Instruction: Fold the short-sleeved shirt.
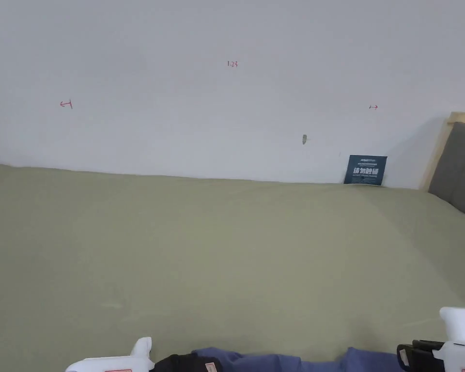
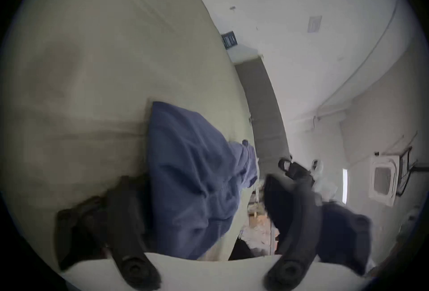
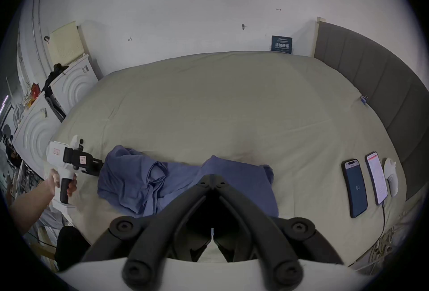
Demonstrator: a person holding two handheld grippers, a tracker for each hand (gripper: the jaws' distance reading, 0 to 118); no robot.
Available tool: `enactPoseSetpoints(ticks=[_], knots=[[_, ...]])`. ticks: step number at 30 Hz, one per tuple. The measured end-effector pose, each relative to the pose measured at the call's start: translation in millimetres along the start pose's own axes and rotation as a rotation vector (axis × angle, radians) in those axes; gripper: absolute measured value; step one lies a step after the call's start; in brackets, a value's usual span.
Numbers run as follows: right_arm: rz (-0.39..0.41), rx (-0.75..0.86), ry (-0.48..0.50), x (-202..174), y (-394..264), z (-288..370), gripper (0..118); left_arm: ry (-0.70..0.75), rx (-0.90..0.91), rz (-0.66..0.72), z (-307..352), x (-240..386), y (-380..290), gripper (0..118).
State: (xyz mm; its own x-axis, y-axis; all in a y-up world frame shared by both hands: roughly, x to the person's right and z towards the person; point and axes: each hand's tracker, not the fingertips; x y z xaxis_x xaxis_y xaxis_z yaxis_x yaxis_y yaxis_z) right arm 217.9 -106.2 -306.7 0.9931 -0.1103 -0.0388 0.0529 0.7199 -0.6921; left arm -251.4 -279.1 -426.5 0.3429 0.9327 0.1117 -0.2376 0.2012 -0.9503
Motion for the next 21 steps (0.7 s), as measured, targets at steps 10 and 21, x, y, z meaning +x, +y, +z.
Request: enactPoseSetpoints(ticks=[10,21], knots=[[-0.015,-0.007,0.002,-5,0,-5,0,0.122,0.073,-0.059,39,27,-4,8],[-0.018,-0.010,0.077,-61,3,-39,0,0.404,0.299,-0.144,196,108,29,8]])
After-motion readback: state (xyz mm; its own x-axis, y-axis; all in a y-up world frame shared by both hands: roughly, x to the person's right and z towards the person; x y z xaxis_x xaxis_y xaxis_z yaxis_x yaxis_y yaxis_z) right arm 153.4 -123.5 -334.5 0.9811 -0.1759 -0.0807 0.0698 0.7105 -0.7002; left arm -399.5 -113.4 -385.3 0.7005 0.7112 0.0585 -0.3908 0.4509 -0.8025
